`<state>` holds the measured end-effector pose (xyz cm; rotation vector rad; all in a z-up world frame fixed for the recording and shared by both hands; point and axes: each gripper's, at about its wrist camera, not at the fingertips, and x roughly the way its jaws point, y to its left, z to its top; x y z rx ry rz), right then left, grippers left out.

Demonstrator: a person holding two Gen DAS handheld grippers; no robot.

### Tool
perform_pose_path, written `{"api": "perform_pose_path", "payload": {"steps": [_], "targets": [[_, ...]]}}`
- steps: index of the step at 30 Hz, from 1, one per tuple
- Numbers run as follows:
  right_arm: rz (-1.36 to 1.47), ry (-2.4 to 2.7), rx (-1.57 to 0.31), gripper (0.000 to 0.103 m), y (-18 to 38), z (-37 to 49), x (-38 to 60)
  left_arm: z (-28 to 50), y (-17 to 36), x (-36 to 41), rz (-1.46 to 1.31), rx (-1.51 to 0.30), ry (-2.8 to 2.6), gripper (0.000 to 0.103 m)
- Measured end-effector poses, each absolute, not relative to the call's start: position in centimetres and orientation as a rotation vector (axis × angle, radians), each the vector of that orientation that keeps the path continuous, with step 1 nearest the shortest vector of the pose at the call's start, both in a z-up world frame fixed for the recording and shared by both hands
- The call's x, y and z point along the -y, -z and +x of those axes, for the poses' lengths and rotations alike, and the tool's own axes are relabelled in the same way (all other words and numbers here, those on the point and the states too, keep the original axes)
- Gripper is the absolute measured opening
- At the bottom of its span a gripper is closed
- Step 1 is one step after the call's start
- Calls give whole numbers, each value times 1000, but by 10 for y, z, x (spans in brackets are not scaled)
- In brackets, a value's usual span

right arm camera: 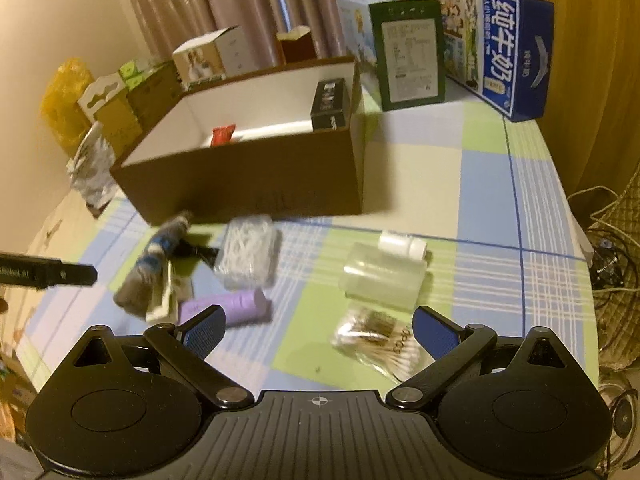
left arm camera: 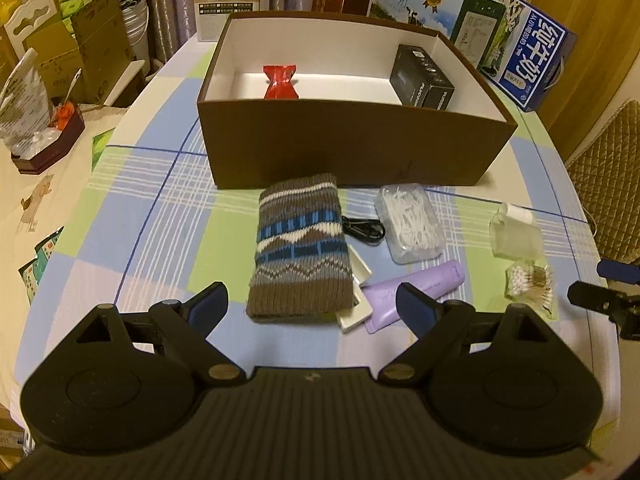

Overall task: Organize objects
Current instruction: 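Withdraw both grippers from the box back toward the remaining items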

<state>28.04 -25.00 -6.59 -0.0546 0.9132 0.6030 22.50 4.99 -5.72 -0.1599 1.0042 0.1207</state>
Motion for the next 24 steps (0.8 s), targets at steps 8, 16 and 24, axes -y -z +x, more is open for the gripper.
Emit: {"api": "perform_pose_path", "payload": {"steps": [8,16,24], "targets": [[-171,-678,-900,97,99,291,255,221,67,-52,-169,-1004,-153,89],[-236,-753,-916,84,138,317,253,219,74,-56,-172,-1015,-181,89],[-275,-761,-973,74,142,303,243,218,82,-60,-181,-1037,-195,89]]}}
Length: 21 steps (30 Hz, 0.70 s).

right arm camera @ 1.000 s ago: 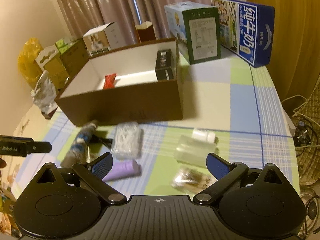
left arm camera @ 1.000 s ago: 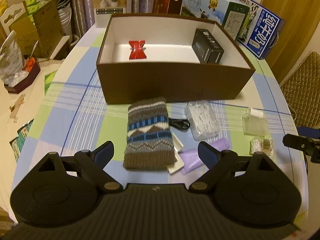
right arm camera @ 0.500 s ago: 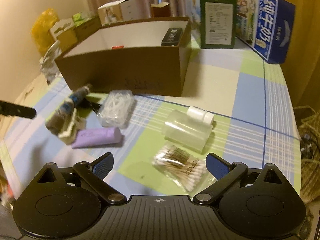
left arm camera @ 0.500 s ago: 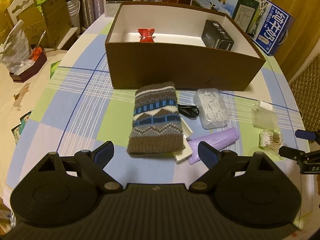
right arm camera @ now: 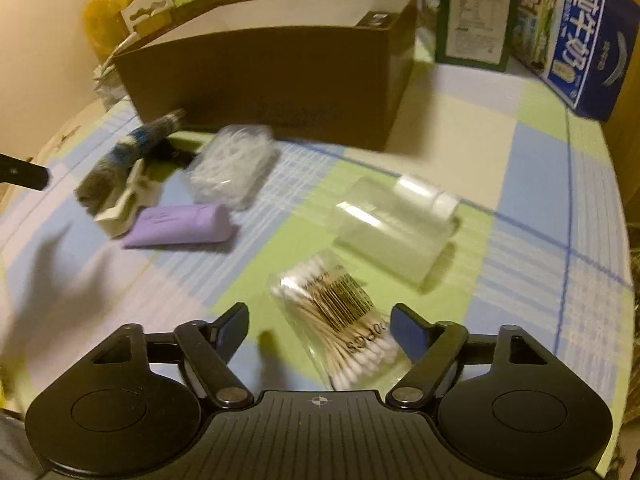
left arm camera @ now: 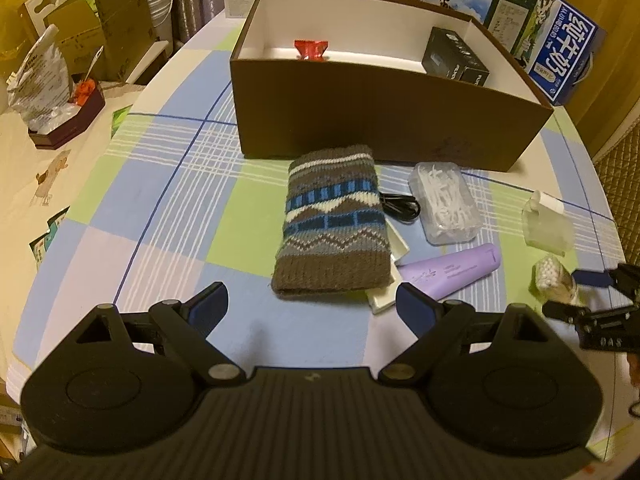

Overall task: Organize objects
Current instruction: 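Withdraw both grippers from the box back toward the remaining items, then grasp the knitted sock pouch with the left gripper while the right grasps the cotton swab bag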

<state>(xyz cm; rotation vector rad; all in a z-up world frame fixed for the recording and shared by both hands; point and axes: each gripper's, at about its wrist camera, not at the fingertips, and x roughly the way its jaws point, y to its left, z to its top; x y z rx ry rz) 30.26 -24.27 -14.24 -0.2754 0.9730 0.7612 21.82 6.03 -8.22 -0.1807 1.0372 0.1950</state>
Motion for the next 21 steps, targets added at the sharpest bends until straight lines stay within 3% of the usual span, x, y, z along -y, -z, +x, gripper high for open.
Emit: {"api": "perform_pose_path", "payload": {"steps": [6,11,13,14,17,21], "targets": [[-216,-779,-1022,70,135,291,225,223,86,-62,-180,-1046,-185,89],[-341,-748,-976,68,144,292,209,228,88,-61,-180,-1047,-166,89],[-370,-760,-971,48,150,291,207,230,90,-61,-180,-1049,-159,89],[-376,-766,-974,45,153,291,206,231,90,-62,-181,-1049,-156,89],[-359,-770,-963,22,154,290,205,234,92,-64,-189,-1050,-148,89],[-283,-726,-974,19,147,296,208,240,94,-68,-192,-1048,-130,88]]}}
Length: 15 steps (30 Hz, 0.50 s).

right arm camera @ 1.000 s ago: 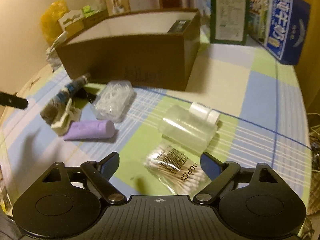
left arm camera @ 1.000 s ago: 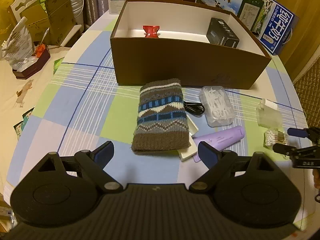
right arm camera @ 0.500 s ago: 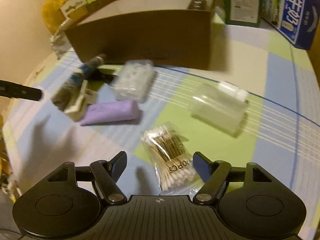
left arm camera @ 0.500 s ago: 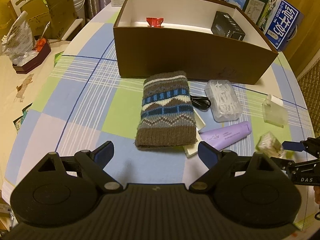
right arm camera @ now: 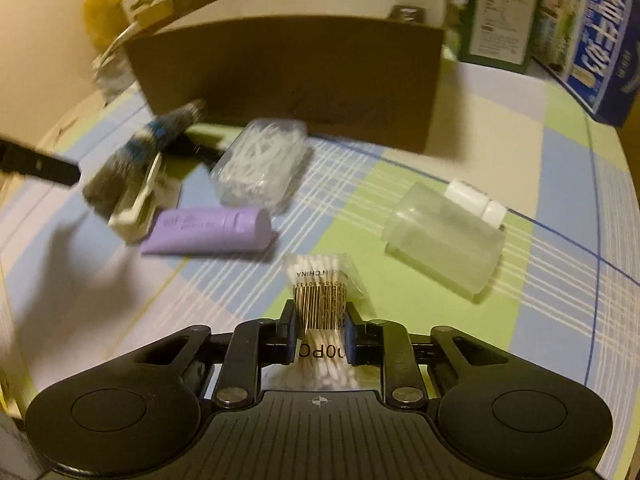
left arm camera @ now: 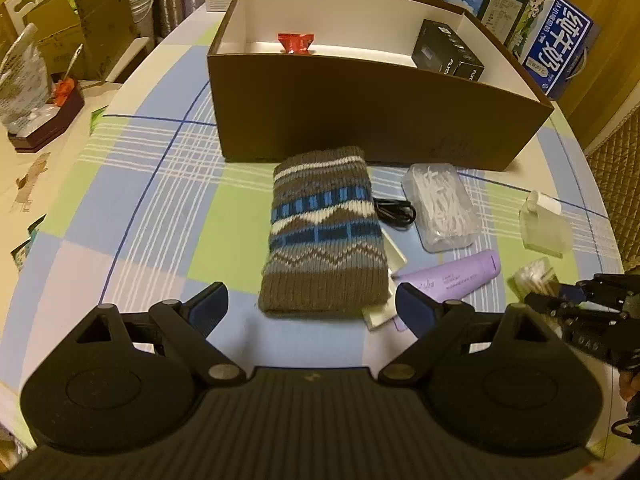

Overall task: Organize objects
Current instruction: 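Grasp the knitted sock pouch with the left gripper while the right grasps the cotton swab bag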

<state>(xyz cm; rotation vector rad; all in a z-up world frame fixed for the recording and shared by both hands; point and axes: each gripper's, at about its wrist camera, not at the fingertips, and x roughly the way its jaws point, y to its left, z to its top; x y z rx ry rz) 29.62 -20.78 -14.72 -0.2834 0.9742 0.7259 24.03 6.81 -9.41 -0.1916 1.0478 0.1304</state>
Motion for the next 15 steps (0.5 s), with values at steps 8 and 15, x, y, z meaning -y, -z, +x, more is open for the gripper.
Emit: {"api": "perform_pose_path", "payload": {"steps": [8,15], "targets": [[-93,-630,-970,19,121,316,216,271,106,-78,-232,-1040,-64,88],[-23,-563,-962,19,112,325,224,308,129,-90,-254,-1053,-43,88]]}}
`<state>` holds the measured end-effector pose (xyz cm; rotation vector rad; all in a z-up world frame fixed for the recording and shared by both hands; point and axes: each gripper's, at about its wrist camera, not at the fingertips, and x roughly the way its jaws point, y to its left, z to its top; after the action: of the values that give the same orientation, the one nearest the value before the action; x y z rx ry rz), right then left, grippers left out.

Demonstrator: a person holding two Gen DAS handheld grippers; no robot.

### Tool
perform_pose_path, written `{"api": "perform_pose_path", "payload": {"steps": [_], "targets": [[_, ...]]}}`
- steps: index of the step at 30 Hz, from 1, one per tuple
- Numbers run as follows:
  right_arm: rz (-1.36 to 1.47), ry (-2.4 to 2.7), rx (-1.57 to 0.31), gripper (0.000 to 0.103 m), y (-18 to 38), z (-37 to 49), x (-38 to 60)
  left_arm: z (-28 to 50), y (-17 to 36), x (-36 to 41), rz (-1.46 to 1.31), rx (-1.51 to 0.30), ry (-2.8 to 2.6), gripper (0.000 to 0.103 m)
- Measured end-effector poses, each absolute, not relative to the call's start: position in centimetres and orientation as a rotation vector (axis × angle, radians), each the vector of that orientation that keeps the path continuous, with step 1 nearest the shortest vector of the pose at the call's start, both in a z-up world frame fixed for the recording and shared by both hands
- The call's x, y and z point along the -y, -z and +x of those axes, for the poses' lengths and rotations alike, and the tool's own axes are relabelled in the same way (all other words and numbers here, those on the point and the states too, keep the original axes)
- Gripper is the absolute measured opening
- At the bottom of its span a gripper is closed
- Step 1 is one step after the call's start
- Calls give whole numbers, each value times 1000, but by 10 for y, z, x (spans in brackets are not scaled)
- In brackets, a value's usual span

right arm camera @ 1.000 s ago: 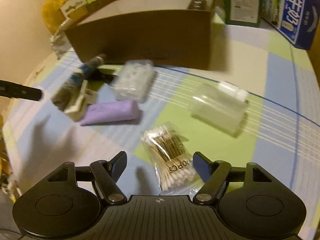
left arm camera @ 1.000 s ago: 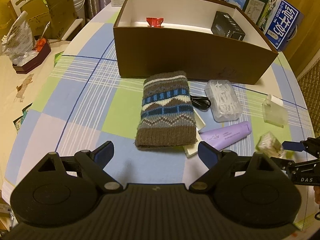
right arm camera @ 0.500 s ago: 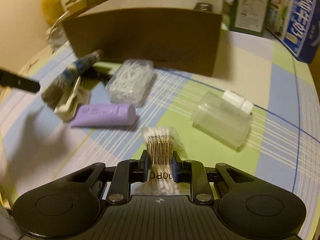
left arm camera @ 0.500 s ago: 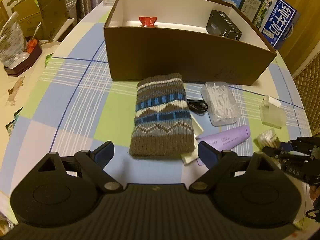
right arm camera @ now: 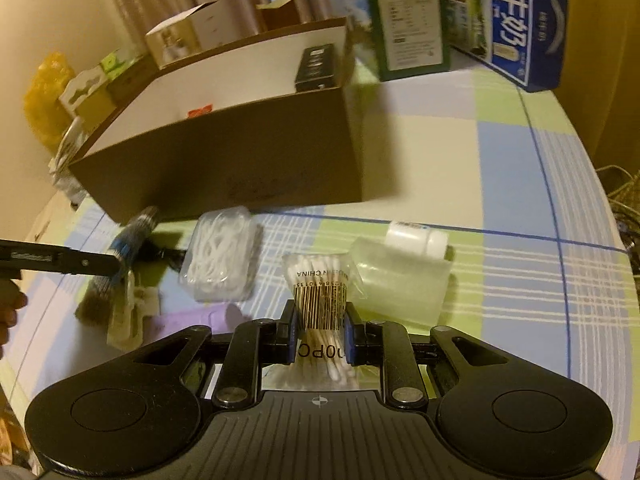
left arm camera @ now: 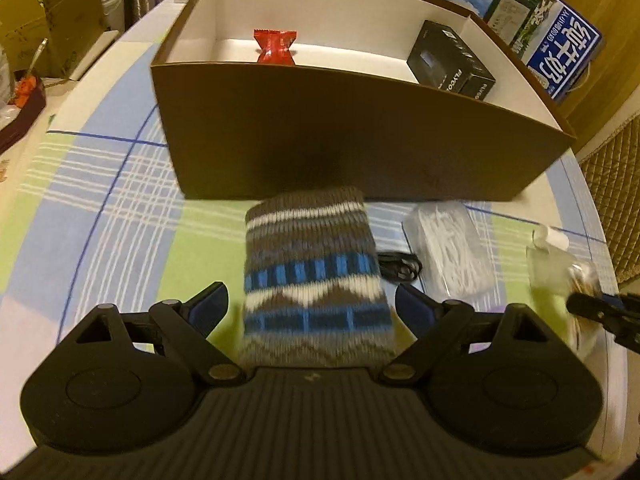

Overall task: Organize objects
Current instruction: 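Grasp the knitted sock pouch with the left gripper while the right grasps the cotton swab bag, then carry the sock pouch and swab bag into the brown box and release them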

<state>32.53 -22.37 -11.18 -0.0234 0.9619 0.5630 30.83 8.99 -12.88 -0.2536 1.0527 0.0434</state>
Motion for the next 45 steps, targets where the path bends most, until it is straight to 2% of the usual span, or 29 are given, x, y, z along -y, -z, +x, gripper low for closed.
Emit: {"api": "perform_pose_path", "payload": {"steps": [2,8,10,12,15,22,32,45], "targets": [[-13,-543,-960,19,111,327,227,317,136,-93,-271,-1069,-34,87],[26,-485,-968,19,112,331,238,331,150,-101,-299,-1092,6,68],[36,-468,-969,19,113,332,240,329,148,-101,-288,-1078,24,49],[44,-456,-967,19,112,332,243,325,145,-102,-276,-1062,45,34],[54,-445,-964,19,111,334,245,318,138,-105,-256,-1044,53,24],[73,-476,-939,19,99,337,238,295,111,-120,-268,-992,15,22],[71,-596,-868,19,67,343,208,285,45,-130,-261,-840,6,22],[94,-727,-771,19,30,376,159,353,0,-106,-209,-715,62,22]]}}
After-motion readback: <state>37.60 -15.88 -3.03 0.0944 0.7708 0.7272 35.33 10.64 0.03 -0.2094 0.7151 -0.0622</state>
